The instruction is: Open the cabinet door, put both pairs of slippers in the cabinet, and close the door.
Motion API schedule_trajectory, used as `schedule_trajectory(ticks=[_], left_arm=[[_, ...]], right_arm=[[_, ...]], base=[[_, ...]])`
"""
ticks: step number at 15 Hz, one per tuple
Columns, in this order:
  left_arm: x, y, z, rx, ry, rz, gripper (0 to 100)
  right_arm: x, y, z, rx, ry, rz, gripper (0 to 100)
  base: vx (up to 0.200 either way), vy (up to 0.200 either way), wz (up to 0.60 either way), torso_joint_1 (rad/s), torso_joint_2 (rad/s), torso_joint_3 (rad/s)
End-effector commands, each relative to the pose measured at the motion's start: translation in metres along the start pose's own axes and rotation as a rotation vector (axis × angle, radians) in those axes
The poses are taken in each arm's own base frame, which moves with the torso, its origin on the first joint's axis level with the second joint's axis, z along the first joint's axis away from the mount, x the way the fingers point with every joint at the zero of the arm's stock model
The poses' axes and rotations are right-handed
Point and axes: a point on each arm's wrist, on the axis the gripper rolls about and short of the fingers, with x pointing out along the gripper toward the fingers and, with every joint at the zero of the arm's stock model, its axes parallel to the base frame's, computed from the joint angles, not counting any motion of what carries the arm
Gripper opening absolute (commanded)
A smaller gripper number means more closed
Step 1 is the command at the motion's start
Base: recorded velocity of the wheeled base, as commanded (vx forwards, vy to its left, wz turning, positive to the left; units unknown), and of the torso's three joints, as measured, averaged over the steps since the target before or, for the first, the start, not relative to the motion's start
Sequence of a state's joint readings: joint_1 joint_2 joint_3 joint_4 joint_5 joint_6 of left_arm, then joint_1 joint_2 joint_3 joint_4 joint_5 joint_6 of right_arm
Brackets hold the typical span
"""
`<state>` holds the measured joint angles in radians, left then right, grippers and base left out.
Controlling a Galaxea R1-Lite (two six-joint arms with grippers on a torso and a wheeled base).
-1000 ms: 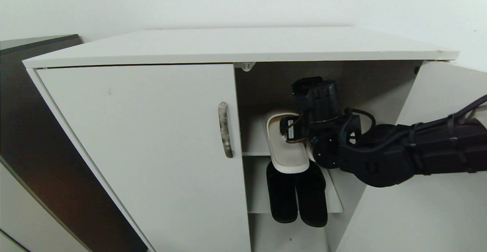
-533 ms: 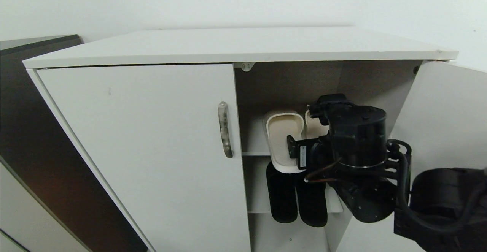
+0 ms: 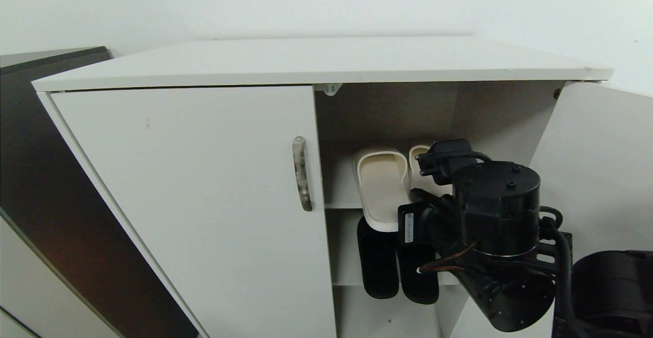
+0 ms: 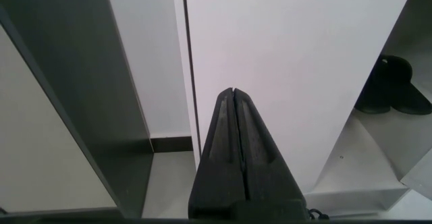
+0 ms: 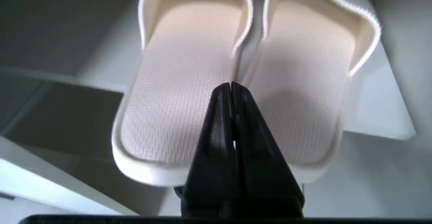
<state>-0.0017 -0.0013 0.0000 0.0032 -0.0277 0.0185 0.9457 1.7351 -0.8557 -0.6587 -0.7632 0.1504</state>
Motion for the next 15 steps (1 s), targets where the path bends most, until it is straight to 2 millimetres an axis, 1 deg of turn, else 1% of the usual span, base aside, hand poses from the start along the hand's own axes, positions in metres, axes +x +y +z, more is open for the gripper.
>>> schedule_trajectory(ticks=[1,4,15], left_arm=[[0.0001,0.0,0.0,0.0,0.001,0.0,0],[0.0001,0.0,0.0,0.0,0.001,0.0,0],[0.0001,0.0,0.0,0.0,0.001,0.0,0]], right_arm=[[0.0022,0.0018,-0.0045,-0.01,0.01,0.0,0],[0.003,0.0026,-0.0042,0.001,-0.001,0.0,0],[0.0027,0.0025,-0.0053,0.003,-0.007,-0.007,0]], base=[[0.0,0.0,0.0,0.0,0.0,0.0],[0.0,0.0,0.0,0.0,0.0,0.0],[-0.2,0.0,0.0,0.004,0.0,0.001]])
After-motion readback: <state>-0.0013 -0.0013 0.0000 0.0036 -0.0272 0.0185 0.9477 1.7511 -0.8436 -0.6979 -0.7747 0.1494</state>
